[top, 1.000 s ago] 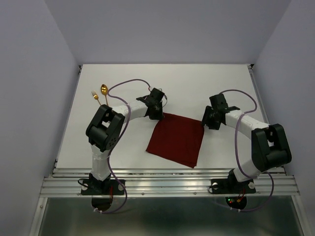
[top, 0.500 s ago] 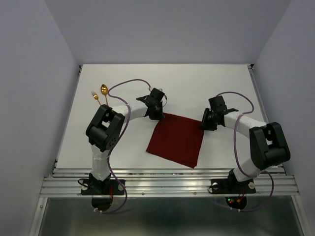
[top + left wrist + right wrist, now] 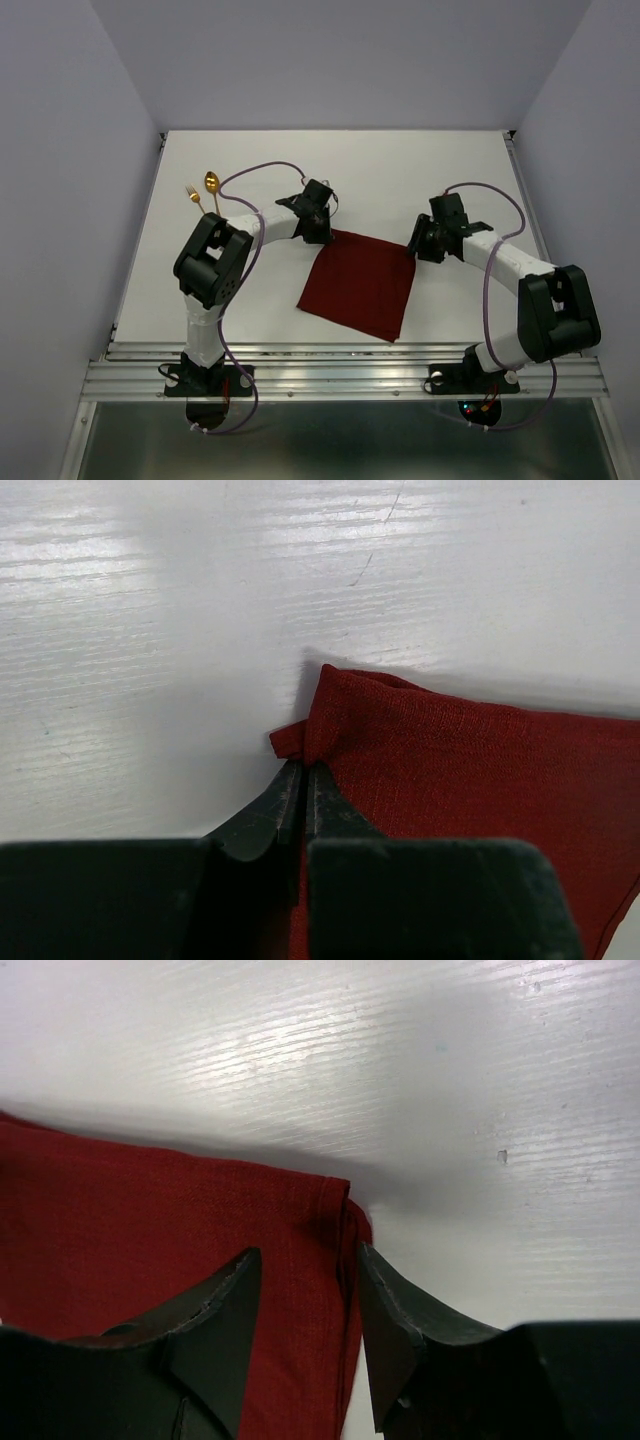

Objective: Fold the napkin into a case and place the utensils inside
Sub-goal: Move the lower triangle-folded napkin to the center of the board.

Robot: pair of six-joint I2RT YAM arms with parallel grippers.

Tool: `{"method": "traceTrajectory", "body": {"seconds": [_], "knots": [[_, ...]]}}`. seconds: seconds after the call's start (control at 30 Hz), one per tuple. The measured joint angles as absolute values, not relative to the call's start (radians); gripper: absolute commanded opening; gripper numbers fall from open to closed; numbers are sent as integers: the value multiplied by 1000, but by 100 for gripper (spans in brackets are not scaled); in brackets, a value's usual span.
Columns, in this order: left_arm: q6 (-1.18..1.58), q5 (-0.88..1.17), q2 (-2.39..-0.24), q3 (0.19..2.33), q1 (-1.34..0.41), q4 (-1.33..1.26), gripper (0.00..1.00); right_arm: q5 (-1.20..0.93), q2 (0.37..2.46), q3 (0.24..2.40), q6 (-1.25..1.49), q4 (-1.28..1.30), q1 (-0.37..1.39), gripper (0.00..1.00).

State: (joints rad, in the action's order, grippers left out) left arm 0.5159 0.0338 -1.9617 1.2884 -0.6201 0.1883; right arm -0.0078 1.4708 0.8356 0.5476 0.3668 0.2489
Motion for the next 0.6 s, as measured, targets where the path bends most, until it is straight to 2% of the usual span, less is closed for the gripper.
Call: {"method": "traceTrajectory", "body": {"seconds": [0.17, 0.3, 0.53, 0.6], "knots": [[527, 53, -1960, 1277, -614, 163, 0, -68, 1430, 783, 561, 353, 249, 47], [532, 56, -1959, 1275, -613, 160, 0, -78, 1432, 726, 567, 357, 249, 40], [537, 60, -1959, 1271, -606, 151, 0, -90, 1461, 715, 575, 324, 249, 15], [538, 63, -1959, 1270, -604, 149, 0, -89, 1473, 717, 577, 309, 249, 12]]}}
